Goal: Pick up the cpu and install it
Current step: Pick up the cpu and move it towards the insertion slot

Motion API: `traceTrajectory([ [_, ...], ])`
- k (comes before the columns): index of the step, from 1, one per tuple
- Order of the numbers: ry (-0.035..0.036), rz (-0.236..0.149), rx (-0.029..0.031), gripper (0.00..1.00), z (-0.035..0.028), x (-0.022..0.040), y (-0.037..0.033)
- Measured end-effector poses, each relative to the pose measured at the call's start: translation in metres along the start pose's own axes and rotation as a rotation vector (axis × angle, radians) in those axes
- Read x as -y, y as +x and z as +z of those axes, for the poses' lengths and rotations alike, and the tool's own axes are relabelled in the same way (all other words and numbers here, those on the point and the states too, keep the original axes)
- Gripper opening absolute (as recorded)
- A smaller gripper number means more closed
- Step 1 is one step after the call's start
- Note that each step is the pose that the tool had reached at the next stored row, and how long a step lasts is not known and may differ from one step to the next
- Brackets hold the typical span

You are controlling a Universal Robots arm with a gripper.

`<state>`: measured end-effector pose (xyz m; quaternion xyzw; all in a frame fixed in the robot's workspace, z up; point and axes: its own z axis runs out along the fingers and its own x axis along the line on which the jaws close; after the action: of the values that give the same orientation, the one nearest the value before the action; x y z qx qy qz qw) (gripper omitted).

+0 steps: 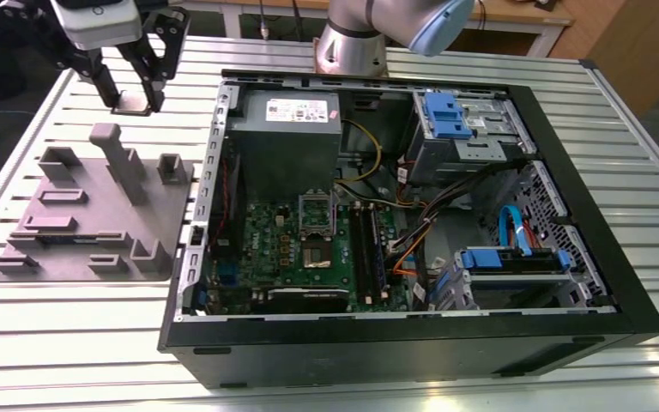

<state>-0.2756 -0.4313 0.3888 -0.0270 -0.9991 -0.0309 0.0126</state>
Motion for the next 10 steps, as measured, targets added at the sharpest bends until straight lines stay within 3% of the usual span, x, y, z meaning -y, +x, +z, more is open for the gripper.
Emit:
traceTrajectory([
  [10, 0.0000, 0.000, 0.0000, 0.47, -0.0001, -0.0002, -0.0039],
])
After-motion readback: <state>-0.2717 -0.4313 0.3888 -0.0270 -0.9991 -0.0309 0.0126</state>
